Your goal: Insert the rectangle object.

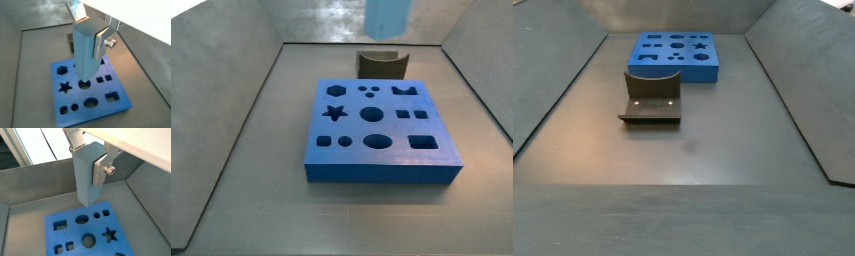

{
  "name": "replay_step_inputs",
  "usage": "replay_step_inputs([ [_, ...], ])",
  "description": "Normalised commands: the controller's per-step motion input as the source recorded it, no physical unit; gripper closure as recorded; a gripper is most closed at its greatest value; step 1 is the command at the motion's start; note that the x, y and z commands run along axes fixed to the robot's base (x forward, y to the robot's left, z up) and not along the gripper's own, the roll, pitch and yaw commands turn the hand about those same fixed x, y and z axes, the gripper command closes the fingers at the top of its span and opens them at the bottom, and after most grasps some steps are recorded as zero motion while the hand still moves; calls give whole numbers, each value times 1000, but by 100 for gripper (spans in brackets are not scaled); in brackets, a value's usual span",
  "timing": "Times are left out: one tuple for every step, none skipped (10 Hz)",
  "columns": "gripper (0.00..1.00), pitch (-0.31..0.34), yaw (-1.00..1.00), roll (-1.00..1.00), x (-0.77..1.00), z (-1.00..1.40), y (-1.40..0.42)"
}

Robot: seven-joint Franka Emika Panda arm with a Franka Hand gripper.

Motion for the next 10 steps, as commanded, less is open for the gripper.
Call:
replay_step_inputs([
  [100,-20,-360,23,754,-134,-237],
  [100,-27,-346,39,769,-171,-240],
  [100,-43,-369,79,743,-266,-246],
  [100,-61,-403,123,711,-371,-249],
  [100,-87,-454,200,649,-540,-249],
  [100,-91,-434,233,669,-617,-246],
  [100,-91,-426,243,669,-640,-243],
  [100,-87,-431,259,660,-669,-231],
  [100,-84,-503,277,586,-689,-229],
  [100,-90,-637,269,429,-654,-223],
])
